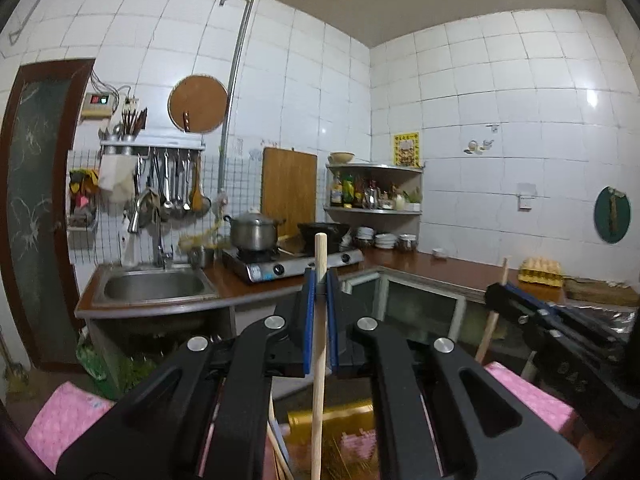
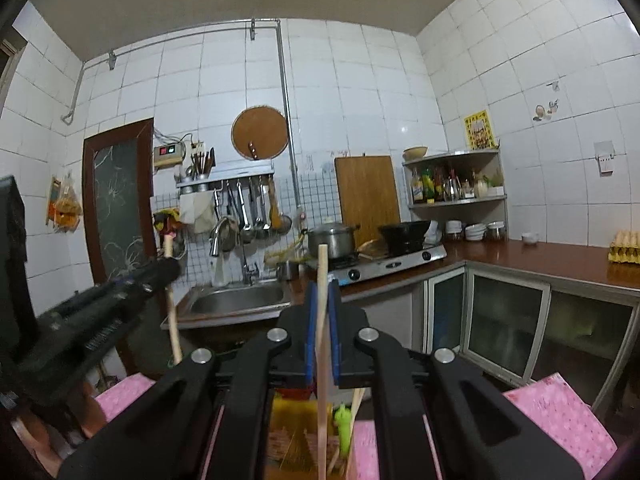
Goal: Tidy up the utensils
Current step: 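Lower both chopsticks into the yellow holder and open both tools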
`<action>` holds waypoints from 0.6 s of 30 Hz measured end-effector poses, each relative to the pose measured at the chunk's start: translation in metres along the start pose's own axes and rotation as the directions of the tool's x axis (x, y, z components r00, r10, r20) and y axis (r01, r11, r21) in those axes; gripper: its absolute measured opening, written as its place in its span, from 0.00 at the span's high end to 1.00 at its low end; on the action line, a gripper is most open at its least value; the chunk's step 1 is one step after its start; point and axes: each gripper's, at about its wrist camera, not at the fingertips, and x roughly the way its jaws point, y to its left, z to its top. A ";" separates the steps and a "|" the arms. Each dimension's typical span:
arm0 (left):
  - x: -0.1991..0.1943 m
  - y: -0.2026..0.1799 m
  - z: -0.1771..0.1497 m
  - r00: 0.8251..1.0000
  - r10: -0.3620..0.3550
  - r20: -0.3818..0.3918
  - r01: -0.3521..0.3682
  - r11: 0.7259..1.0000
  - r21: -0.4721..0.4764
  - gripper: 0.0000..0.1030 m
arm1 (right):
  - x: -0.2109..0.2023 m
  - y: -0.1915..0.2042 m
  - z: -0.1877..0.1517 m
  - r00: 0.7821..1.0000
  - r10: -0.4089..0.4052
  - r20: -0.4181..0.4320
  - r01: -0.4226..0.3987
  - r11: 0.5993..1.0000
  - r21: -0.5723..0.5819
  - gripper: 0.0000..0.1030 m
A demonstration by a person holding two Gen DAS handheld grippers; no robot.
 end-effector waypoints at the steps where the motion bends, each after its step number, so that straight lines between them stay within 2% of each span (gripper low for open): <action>1: 0.010 -0.001 -0.004 1.000 0.017 0.011 -0.017 1.000 0.009 0.96 | 0.006 0.000 -0.002 1.000 -0.007 0.012 0.007 1.000 -0.003 0.94; 8: 0.067 -0.002 -0.045 0.995 0.093 -0.037 -0.092 0.995 0.032 0.96 | 0.039 0.001 -0.030 0.999 -0.033 -0.001 0.033 0.999 -0.014 0.94; 13: 0.081 0.012 -0.078 0.987 0.120 -0.105 -0.118 0.993 0.023 0.96 | 0.055 -0.003 -0.058 0.998 -0.043 -0.037 0.043 0.999 -0.018 0.94; 18: 0.079 0.022 -0.104 0.978 0.141 -0.151 -0.135 0.990 0.049 0.96 | 0.064 -0.012 -0.087 0.995 -0.044 -0.090 0.043 0.999 -0.011 0.94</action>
